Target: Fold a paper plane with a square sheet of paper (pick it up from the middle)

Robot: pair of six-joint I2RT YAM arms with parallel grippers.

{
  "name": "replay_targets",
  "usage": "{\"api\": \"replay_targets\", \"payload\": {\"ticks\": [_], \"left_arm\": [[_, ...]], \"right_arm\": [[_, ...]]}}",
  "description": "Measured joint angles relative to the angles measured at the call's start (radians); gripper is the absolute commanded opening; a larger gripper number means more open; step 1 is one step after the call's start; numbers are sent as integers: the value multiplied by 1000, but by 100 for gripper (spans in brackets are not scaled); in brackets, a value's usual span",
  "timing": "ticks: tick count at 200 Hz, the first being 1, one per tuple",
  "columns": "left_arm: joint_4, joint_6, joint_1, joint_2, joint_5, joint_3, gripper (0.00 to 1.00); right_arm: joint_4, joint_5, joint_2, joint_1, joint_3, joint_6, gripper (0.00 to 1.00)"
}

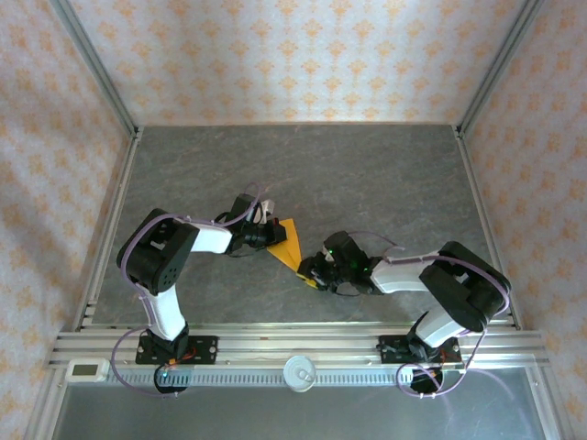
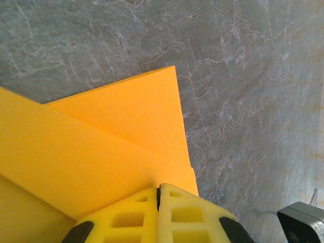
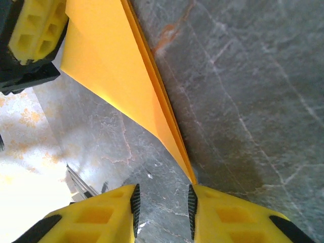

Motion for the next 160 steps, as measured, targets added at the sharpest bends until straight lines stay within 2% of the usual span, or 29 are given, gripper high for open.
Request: {"api": "replay_targets", "payload": {"ticks": [70,160], "left_arm": [[-22,1,0,0,-1,10,0],[-42,4,0,0,-1,19,0]], "right_arm": [[-135,31,-63,0,33,-24,37],[-193,54,-29,6,59,-35,39]]}}
